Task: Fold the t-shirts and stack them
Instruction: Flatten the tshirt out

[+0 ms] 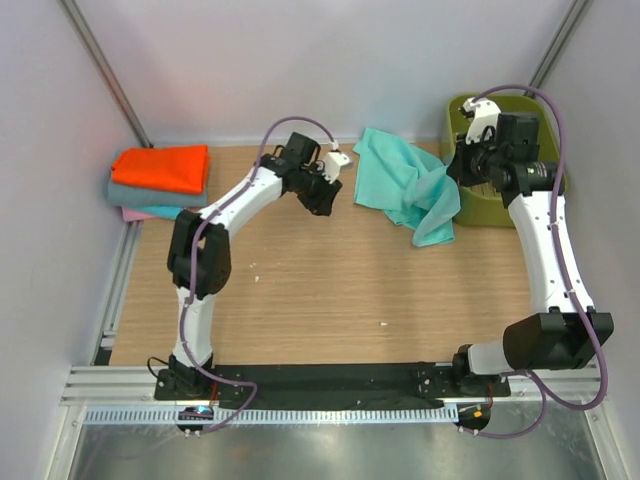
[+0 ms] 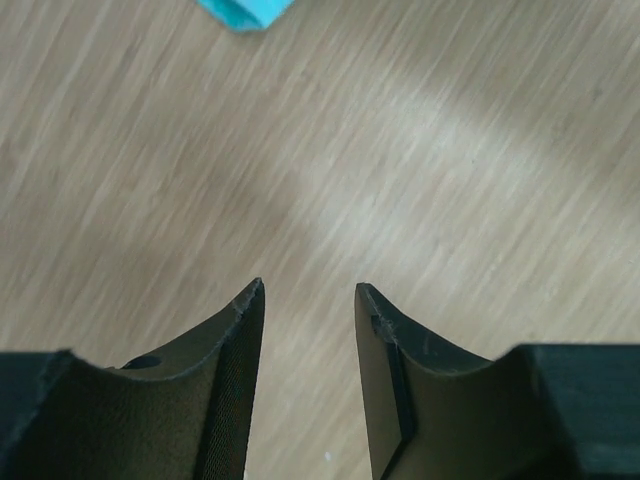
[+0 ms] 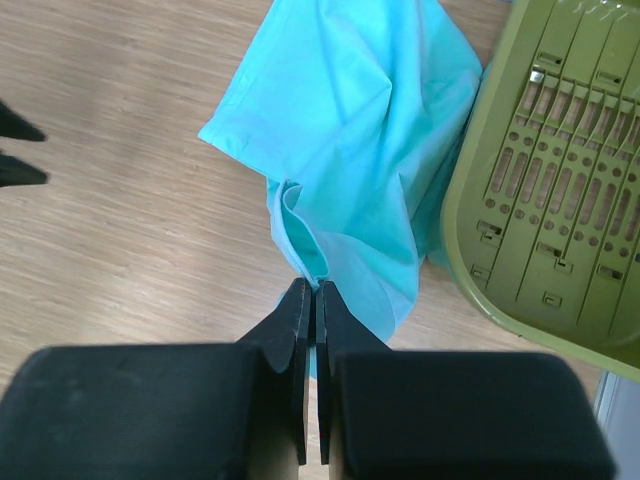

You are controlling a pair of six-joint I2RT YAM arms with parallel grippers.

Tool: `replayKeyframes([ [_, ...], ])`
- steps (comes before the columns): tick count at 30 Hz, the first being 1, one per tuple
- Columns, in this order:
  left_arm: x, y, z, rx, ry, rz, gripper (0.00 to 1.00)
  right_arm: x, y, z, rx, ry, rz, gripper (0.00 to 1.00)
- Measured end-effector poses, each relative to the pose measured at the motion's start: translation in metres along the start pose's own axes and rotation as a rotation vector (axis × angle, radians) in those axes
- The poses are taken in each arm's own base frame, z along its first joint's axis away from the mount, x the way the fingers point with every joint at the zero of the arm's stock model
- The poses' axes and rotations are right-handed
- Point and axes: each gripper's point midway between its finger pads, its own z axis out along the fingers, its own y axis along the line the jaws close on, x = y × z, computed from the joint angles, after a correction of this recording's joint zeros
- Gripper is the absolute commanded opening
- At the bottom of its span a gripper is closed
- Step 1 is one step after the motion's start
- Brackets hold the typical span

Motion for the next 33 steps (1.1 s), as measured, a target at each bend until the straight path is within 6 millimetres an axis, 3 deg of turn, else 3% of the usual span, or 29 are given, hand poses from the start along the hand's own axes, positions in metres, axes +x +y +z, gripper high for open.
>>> replayKeyframes([
  [1, -0.003, -0.004, 0.014, 0.012, 0.007, 0.034, 0.43, 0.002, 0.0, 0.001, 0.0, 0.005, 0.001, 0.01],
  [4, -0.013, 0.006, 0.04, -0.004, -0.003, 0.128, 0.43, 0.01, -0.001, 0.004, 0.001, 0.024, 0.005, 0.01],
  [9, -0.027, 0.025, 0.056, -0.046, -0.025, 0.284, 0.45, 0.023, -0.007, 0.006, 0.016, 0.054, 0.015, 0.01],
  [10, -0.03, 0.028, 0.059, -0.054, -0.028, 0.312, 0.47, 0.025, -0.008, 0.006, 0.021, 0.057, 0.017, 0.01],
  [12, -0.034, 0.031, 0.066, -0.066, -0.032, 0.373, 0.62, 0.028, -0.011, 0.005, 0.029, 0.06, 0.017, 0.01],
  [13, -0.035, 0.032, 0.07, -0.074, -0.029, 0.403, 0.63, 0.028, -0.012, 0.004, 0.032, 0.059, 0.014, 0.01],
  [24, -0.039, -0.004, 0.108, -0.048, -0.002, 0.609, 0.63, 0.028, -0.014, 0.004, 0.036, 0.06, -0.007, 0.01],
  [33, -0.061, 0.012, 0.129, -0.08, -0.049, 0.644, 0.59, 0.035, -0.016, 0.014, 0.03, 0.09, 0.001, 0.01],
])
